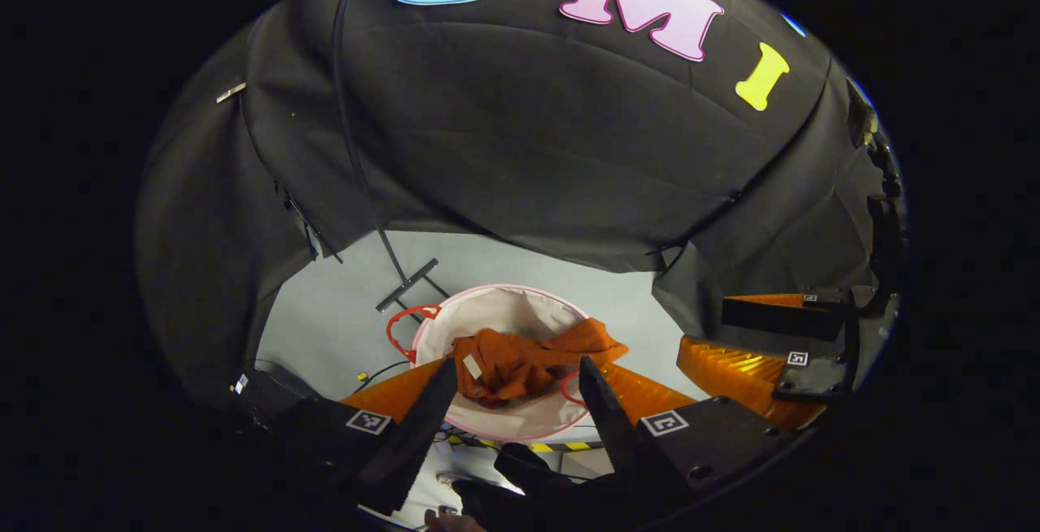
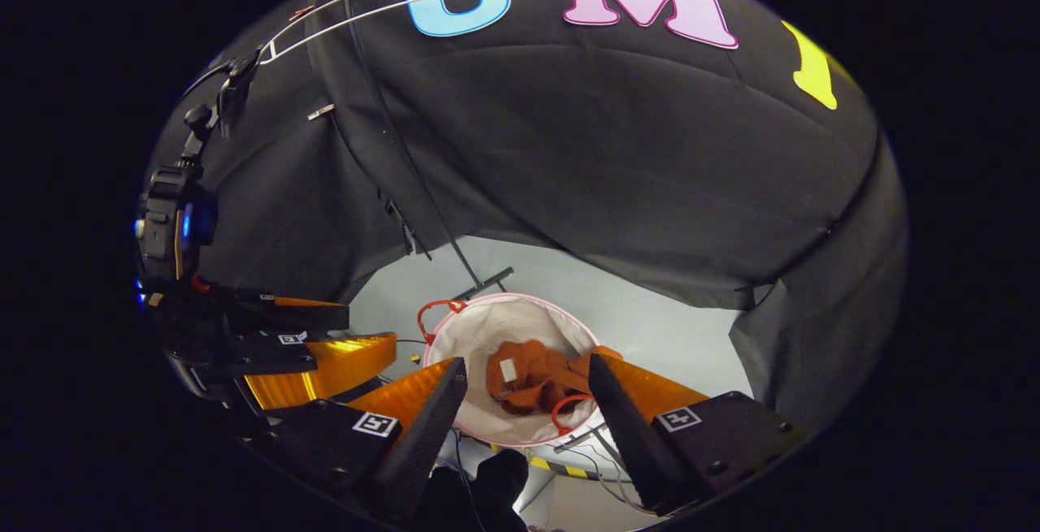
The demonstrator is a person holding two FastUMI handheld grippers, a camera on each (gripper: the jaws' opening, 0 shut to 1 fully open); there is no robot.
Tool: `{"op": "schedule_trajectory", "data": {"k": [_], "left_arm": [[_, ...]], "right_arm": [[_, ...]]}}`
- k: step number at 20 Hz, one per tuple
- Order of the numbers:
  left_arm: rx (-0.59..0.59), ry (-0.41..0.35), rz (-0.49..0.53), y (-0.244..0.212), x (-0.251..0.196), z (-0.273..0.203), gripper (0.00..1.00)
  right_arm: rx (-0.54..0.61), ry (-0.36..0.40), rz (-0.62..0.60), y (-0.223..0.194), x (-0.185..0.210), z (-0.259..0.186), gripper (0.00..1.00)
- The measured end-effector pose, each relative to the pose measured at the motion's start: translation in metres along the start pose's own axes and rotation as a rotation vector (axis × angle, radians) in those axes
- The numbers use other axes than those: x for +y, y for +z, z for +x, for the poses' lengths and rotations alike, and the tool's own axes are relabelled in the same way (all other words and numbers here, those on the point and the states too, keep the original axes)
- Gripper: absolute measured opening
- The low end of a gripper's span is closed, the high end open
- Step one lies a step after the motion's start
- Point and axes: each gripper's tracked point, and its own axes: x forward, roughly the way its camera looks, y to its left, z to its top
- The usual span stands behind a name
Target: Grasp the clothes on the hanger with both hands and then place them into the laundry hamper below.
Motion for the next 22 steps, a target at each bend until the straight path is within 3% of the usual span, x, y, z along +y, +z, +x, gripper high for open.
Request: {"op": "schedule_trajectory", "data": {"k": [3, 10, 11, 22], "left_arm": [[-0.012, -0.004, -0.006, -0.002, 0.003, -0.008, 0.96], [-0.048, -0.024, -0.009, -0.013, 0.006, -0.031, 0.96], [-0.055, -0.029, -0.007, -0.015, 0.006, -0.036, 0.92], [-0.186, -0.105, 0.045, -0.054, 0.015, -0.130, 0.96]], "right_arm": [[0.006, -0.010, -0.023, -0.005, 0.003, -0.003, 0.99], [-0.004, -0.007, -0.056, -0.014, 0.021, -0.016, 0.99], [-0.010, -0.010, -0.057, -0.015, 0.023, -0.020, 0.99], [-0.112, -0.087, -0.020, -0.051, 0.070, -0.101, 0.99]]}}
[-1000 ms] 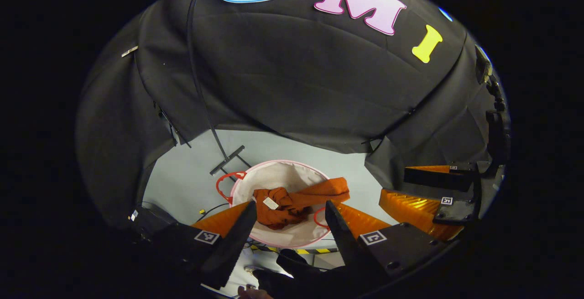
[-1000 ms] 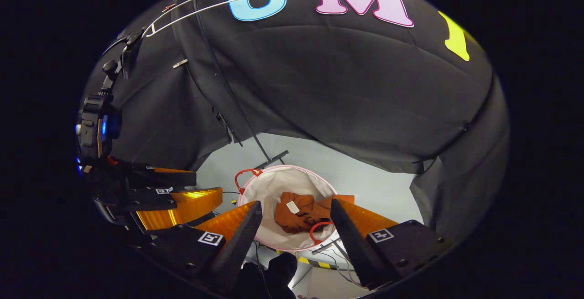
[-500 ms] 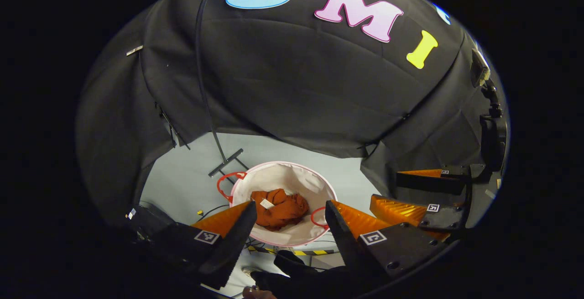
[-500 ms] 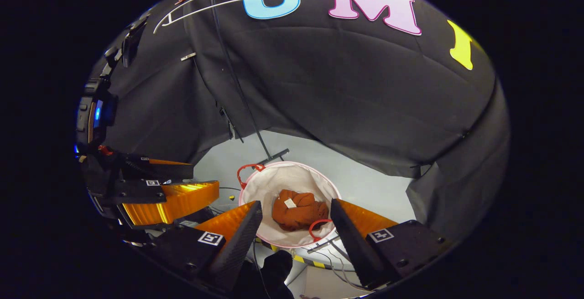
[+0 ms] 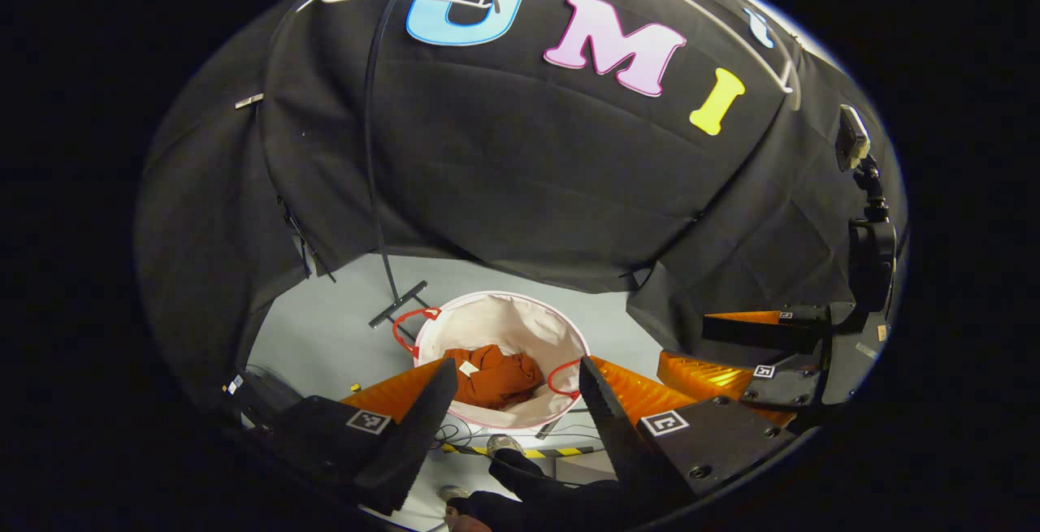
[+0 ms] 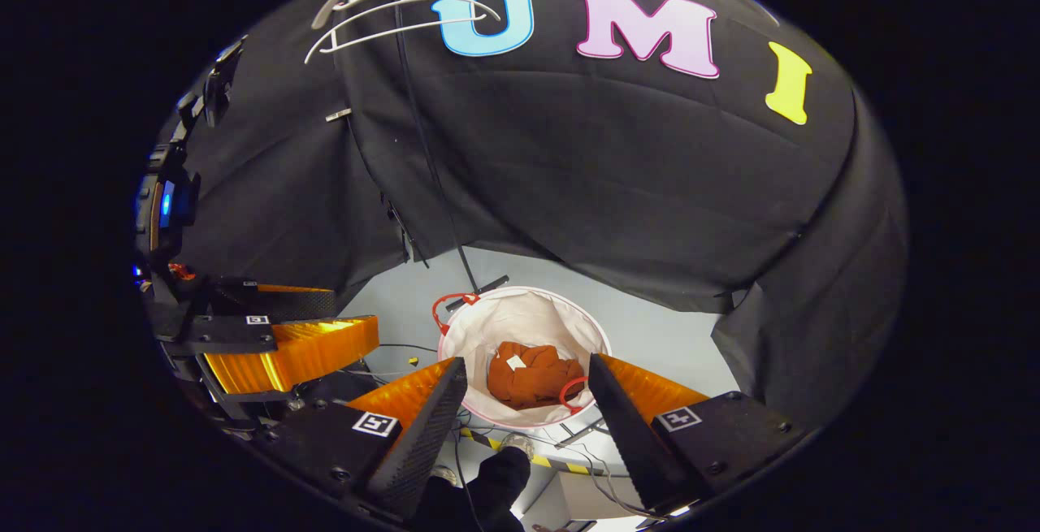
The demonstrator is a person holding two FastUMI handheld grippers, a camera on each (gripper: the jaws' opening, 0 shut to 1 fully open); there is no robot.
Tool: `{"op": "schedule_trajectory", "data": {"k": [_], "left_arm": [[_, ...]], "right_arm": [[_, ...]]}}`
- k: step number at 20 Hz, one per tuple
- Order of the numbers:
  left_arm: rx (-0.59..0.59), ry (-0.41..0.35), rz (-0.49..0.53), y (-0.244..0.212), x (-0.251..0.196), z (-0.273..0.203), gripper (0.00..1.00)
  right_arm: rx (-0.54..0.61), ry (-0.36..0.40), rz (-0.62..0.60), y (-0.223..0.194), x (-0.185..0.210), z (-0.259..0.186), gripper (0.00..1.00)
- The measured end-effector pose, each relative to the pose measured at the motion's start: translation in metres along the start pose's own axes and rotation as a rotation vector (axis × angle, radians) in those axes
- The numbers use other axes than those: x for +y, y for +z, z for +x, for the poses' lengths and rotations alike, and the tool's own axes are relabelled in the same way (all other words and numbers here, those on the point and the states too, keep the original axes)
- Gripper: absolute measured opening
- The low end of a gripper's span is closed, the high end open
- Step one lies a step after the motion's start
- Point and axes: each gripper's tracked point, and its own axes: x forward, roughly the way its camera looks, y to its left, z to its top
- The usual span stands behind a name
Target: Grasp the clothes on the hanger with both hands and then place them into the laundry hamper below.
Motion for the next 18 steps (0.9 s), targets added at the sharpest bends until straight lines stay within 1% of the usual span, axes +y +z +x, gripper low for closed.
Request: {"op": "schedule_trajectory", "data": {"k": [5, 6, 10, 14, 16, 18], "left_arm": [[-0.155, -0.068, 0.083, 0.010, 0.004, -0.088, 0.96], [-0.175, -0.079, 0.096, 0.008, 0.006, -0.106, 0.95], [-0.290, -0.118, 0.129, 0.011, 0.003, -0.179, 0.95], [-0.361, -0.154, 0.149, 0.010, -0.003, -0.235, 0.95], [-0.412, -0.176, 0.176, 0.019, -0.008, -0.262, 0.95], [-0.469, -0.180, 0.190, 0.032, -0.011, -0.283, 0.95]], "right_arm": [[-0.217, -0.067, -0.003, 0.027, 0.034, -0.075, 0.99], [-0.247, -0.080, 0.010, 0.024, 0.044, -0.093, 0.99], [-0.340, -0.090, 0.042, 0.020, 0.078, -0.156, 0.99], [-0.467, -0.114, 0.057, 0.036, 0.091, -0.214, 0.99], [-0.535, -0.126, 0.067, 0.049, 0.098, -0.240, 0.99], [-0.592, -0.132, 0.065, 0.061, 0.103, -0.262, 0.99]]}}
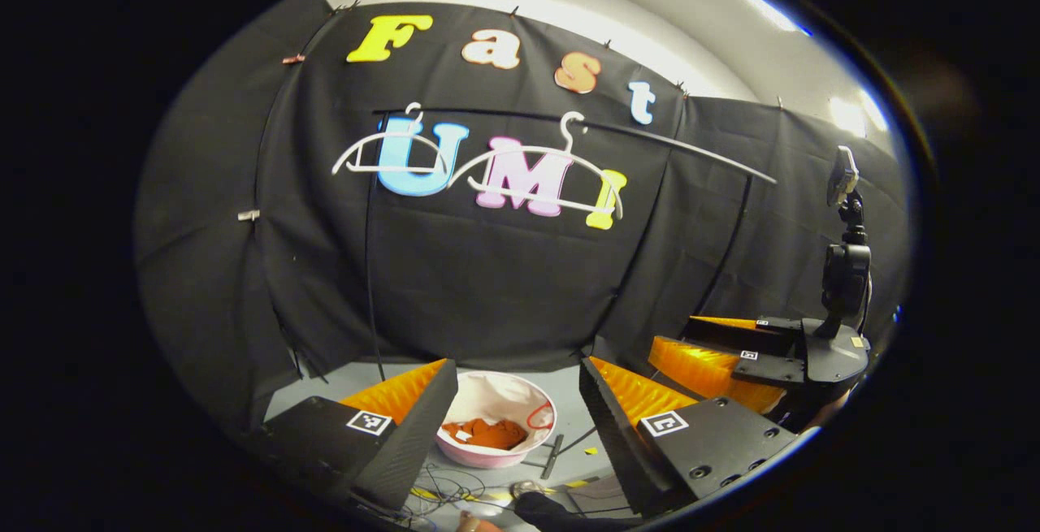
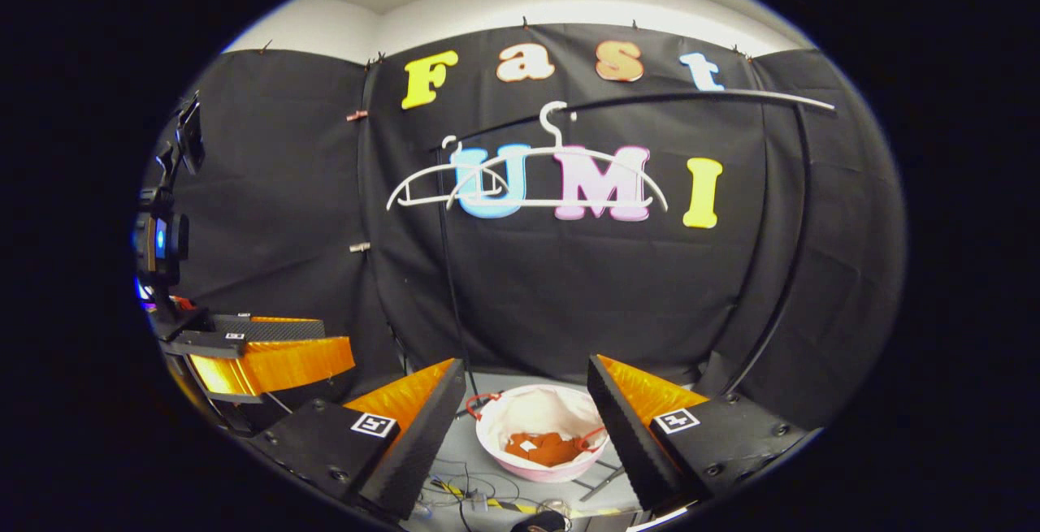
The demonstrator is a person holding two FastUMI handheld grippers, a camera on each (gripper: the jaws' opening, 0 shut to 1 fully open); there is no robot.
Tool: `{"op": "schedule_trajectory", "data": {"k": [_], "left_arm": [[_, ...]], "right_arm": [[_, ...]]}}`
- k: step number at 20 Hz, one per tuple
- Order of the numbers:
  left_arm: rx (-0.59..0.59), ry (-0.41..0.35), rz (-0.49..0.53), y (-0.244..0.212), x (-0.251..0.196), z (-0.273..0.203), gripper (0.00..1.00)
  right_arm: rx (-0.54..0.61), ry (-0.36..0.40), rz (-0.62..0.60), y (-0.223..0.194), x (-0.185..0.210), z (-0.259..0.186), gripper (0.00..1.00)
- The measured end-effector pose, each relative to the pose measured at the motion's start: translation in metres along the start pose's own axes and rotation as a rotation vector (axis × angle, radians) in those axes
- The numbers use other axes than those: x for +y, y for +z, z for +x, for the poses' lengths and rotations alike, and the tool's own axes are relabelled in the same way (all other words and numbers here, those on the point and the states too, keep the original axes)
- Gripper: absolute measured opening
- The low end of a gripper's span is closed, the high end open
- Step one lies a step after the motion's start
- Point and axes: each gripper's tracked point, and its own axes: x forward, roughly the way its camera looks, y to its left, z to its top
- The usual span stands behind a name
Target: Grasp the clothes on the hanger with both hands and then place them into the laundry hamper below.
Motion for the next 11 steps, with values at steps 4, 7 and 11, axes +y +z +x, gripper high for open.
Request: {"op": "schedule_trajectory", "data": {"k": [4, 7, 11], "left_arm": [[-0.124, -0.041, 0.033, 0.047, -0.023, -0.019, 0.95], [-0.222, -0.049, 0.071, 0.080, -0.039, -0.032, 0.92], [-0.343, -0.045, 0.088, 0.111, -0.067, -0.038, 0.95]], "right_arm": [[-0.113, -0.020, -0.012, 0.048, -0.004, -0.022, 0.99], [-0.212, -0.011, 0.015, 0.074, 0.002, -0.042, 0.98], [-0.349, -0.017, 0.033, 0.118, -0.021, -0.067, 0.98]]}}
